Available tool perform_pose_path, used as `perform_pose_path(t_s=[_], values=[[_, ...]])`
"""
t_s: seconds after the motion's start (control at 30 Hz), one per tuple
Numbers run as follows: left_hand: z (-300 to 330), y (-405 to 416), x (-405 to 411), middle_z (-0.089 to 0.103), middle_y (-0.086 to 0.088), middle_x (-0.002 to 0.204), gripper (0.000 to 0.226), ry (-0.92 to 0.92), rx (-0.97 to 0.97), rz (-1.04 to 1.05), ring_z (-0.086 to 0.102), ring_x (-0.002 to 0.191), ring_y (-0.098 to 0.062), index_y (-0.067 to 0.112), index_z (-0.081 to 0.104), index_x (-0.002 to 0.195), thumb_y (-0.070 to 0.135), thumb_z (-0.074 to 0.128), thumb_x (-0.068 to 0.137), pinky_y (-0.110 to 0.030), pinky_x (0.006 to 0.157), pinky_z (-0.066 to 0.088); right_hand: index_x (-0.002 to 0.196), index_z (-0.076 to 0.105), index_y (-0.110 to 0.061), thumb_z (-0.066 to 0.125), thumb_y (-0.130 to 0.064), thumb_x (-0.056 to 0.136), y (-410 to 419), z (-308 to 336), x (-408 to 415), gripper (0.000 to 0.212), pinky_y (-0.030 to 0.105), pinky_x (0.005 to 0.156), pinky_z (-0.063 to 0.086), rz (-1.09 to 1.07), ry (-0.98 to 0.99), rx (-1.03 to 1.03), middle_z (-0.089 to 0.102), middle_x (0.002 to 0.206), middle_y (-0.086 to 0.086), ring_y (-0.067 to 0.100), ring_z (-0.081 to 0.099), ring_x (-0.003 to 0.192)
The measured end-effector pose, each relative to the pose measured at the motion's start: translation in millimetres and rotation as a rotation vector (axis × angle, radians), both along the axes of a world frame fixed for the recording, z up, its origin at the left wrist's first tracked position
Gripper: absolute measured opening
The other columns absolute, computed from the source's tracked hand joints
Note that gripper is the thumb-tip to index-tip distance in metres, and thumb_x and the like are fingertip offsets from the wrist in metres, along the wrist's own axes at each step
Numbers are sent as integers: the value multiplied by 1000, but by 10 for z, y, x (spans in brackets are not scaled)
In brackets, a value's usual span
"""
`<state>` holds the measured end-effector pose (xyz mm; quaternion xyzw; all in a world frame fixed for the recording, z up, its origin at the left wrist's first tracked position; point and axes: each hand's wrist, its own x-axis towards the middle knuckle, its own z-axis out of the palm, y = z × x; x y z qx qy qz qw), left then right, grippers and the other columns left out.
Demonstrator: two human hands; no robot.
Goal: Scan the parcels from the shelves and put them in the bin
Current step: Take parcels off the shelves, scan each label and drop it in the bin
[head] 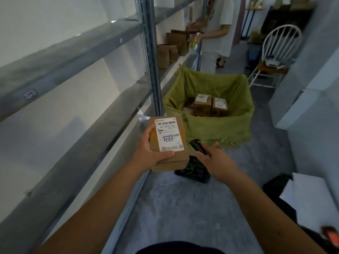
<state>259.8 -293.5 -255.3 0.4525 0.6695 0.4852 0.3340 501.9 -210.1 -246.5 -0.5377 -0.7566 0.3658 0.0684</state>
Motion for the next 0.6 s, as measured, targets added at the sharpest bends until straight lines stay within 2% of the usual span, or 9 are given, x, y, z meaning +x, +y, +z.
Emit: perform_pose_path(t_s=[0.07, 0.1, 0.2, 0.3, 0.37, 0.47, 0.6], values=[[-39, 235, 52, 58, 13, 139, 105, -33, -15, -18, 57, 127, -11, 62, 42, 135, 43, 102, 52, -44, 104, 55, 161, 34, -32, 47, -52, 106, 199, 9, 65, 60, 35, 75, 51, -46, -16, -20, 65, 129, 6, 24, 65, 100], [-52, 345, 70, 58, 15, 139, 103, -47, -27, -33, 57, 127, -11, 66, 41, 131, 42, 103, 53, -45, 105, 55, 161, 34, -31, 47, -51, 107, 279, 16, 84, 60, 36, 78, 51, -66, -16, -29, 62, 135, 9, 24, 64, 100], [-59, 688, 63, 54, 17, 140, 102, -68, -72, -74, 55, 127, -11, 74, 39, 126, 49, 101, 49, -47, 104, 55, 162, 33, -31, 47, -51, 106, 533, 0, 80, 61, 38, 73, 56, -125, 3, -47, 63, 118, 4, 17, 64, 84], [-97, 1040, -15, 54, 16, 140, 107, -103, -129, -149, 56, 126, -11, 66, 40, 135, 46, 102, 50, -45, 101, 57, 161, 33, -32, 49, -51, 106, 800, -36, -17, 61, 32, 62, 54, -171, -15, -54, 64, 101, -2, 14, 63, 78], [-131, 1299, -98, 54, 14, 139, 108, -137, -143, -182, 57, 124, -10, 58, 40, 141, 34, 103, 57, -40, 97, 57, 161, 34, -32, 50, -50, 105, 961, -73, -108, 61, 29, 58, 47, -203, 4, -52, 64, 106, -2, 11, 62, 79], [-172, 1691, -254, 55, 15, 135, 103, -222, -150, -200, 60, 121, -12, 56, 41, 141, 21, 100, 63, -41, 97, 59, 161, 36, -32, 51, -52, 104, 1189, -123, -258, 62, 30, 64, 48, -267, 13, -49, 66, 123, 3, 12, 62, 84], [-147, 2220, -503, 56, 12, 134, 106, -304, -205, -255, 60, 120, -17, 54, 39, 146, 24, 100, 64, -49, 100, 57, 159, 37, -35, 51, -53, 104, 1460, -90, -463, 60, 31, 63, 49, -354, -3, -63, 68, 117, 3, 14, 64, 83]])
